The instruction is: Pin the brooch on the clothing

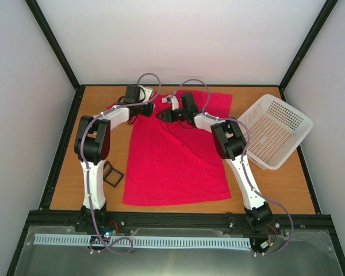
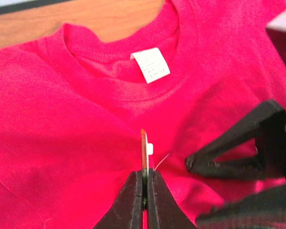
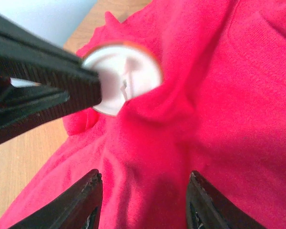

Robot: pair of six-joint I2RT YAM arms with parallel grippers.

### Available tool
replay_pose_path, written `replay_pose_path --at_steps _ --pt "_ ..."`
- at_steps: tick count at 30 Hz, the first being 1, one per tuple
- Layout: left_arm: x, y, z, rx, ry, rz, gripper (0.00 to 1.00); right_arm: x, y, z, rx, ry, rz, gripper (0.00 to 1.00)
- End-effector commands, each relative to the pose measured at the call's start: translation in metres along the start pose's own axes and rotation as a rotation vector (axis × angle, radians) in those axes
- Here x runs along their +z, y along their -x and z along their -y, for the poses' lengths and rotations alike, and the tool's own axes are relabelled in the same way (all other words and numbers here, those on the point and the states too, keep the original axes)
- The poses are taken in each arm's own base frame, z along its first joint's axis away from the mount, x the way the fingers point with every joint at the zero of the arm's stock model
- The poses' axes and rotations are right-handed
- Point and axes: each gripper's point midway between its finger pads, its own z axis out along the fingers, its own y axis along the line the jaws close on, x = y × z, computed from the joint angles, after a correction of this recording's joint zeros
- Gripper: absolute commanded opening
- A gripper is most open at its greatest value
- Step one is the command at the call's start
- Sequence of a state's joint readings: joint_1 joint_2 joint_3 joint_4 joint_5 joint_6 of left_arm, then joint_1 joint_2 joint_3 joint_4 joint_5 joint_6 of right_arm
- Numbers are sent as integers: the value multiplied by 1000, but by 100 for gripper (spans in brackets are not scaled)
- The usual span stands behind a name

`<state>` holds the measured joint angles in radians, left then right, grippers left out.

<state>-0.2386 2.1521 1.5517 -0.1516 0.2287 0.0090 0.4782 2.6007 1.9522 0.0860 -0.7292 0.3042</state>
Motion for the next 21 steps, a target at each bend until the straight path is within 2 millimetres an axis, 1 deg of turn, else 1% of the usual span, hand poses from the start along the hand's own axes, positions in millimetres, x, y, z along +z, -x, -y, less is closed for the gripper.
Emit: replay_pose_path --at_steps 1,3,5,8,12,14,17,21 --pt "-26 25 7 3 -103 93 1 -19 24 -4 12 82 76 47" --pt "-30 24 7 -1 -132 103 1 -14 24 -5 10 114 56 46" --pt "-34 22 9 -7 -171 106 1 -10 29 -7 9 145 62 46" --pt "-40 21 13 -6 -215 127 1 -5 30 -9 20 192 55 45" --pt "-45 22 22 13 -280 150 1 -4 28 -17 29 256 61 49" --pt "-47 22 26 23 -321 160 1 -3 28 -17 37 259 64 50" --pt "-50 24 27 23 -353 173 1 -2 25 -17 48 278 59 46" --pt "-48 22 25 14 -376 170 1 0 21 -17 58 297 54 42"
